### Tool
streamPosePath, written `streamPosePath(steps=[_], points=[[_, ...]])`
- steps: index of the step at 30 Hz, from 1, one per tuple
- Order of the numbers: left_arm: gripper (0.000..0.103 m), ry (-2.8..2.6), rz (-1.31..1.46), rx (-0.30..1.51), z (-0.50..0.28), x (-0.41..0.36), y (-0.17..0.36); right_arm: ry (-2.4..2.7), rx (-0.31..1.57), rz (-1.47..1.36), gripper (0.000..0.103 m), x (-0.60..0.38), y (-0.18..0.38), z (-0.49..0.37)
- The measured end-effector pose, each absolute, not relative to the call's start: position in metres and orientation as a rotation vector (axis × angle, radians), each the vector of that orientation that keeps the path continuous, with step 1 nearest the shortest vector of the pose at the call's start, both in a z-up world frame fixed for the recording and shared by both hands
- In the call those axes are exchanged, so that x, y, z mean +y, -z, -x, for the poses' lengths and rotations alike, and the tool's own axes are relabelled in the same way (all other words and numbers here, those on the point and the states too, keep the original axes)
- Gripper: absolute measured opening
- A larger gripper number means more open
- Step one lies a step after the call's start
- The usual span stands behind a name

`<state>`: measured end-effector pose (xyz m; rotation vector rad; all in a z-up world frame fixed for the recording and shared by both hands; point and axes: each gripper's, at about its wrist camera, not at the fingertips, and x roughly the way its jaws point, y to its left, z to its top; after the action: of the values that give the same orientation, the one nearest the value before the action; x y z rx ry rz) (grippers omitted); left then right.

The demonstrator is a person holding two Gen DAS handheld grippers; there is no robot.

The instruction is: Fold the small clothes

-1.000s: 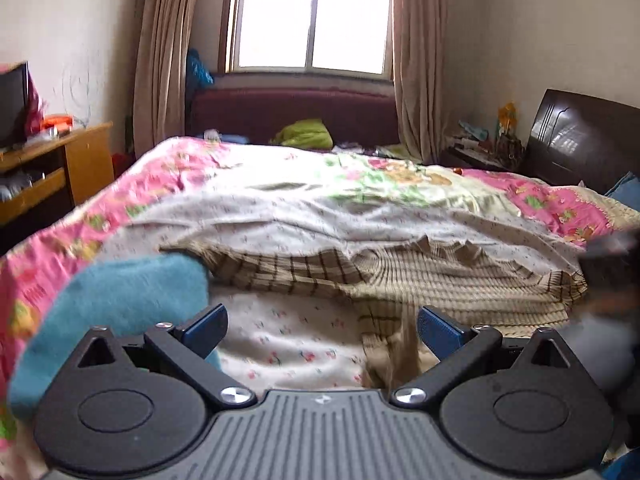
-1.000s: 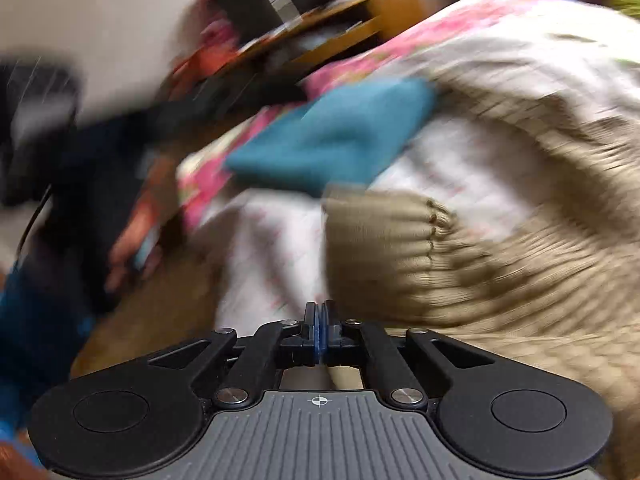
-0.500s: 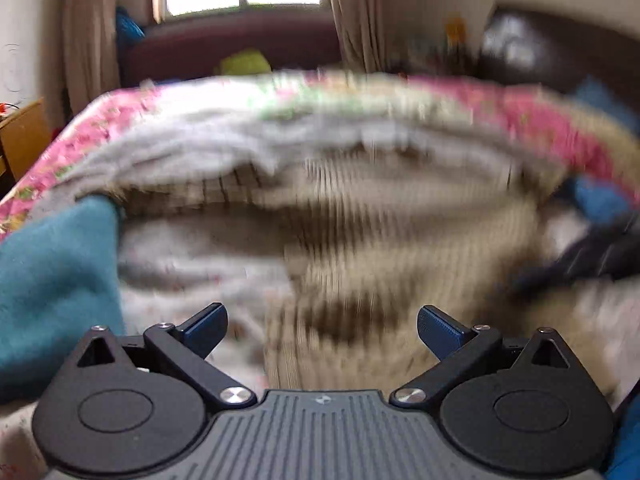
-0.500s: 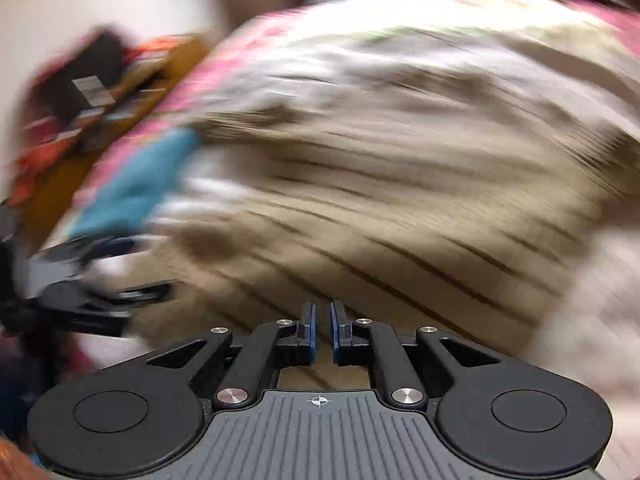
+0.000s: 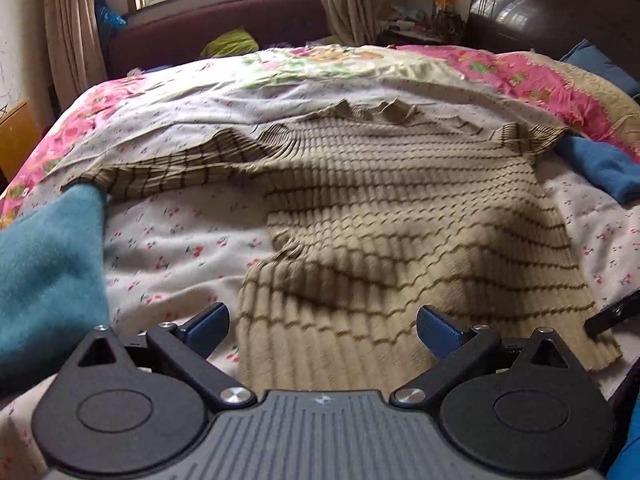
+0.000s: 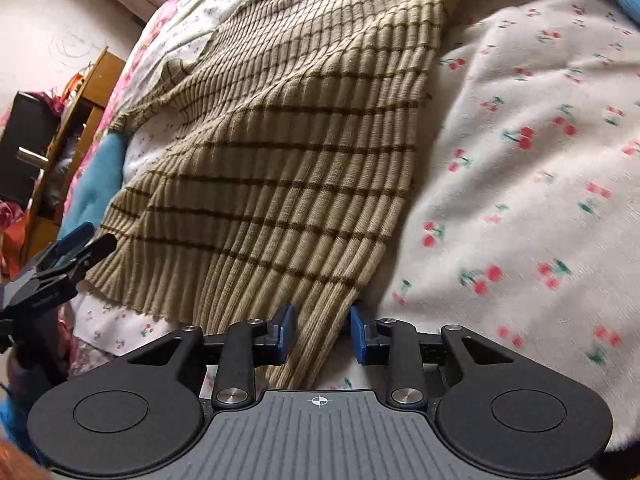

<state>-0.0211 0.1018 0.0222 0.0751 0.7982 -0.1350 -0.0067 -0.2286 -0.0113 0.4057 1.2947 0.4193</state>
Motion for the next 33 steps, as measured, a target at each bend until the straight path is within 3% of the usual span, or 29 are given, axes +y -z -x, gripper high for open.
streamPosePath(steps=[7,8,9,17,22,23,33], points=[[0.103,0.169,-0.083,0.777,0.021,0.093,-0.023,-0.417,1.292,-0.441,0.031,-0.220,0.027,-0.001],[0.103,0.170,-0.084,0.778,0.021,0.091,-0.022,-0.421,1.294,-0.452,0.023,-0.219,0.029,-0.003],[0.103,0.172,-0.084,0.778,0.021,0.091,-0.022,-0.427,1.293,-0.453,0.007,-0.219,0.028,-0.003],[0.103,0.190,-0.120,0.813,0.026,0.086,-0.018,-0.383,1.259,-0.292,0.006,-0.253,-0.015,0.028],[0.103,0.228,-0.229,0.881,0.028,0.068,-0.005,-0.346,1.301,-0.253,0.008,-0.252,-0.009,0.025],[0.103,0.229,-0.247,0.890,0.028,0.067,-0.002,-0.348,1.292,-0.239,0.012,-0.249,-0.011,0.025],[0.103,0.192,-0.182,0.880,0.033,0.067,-0.021,-0.370,1.096,-0.018,0.016,-0.221,-0.061,0.033]])
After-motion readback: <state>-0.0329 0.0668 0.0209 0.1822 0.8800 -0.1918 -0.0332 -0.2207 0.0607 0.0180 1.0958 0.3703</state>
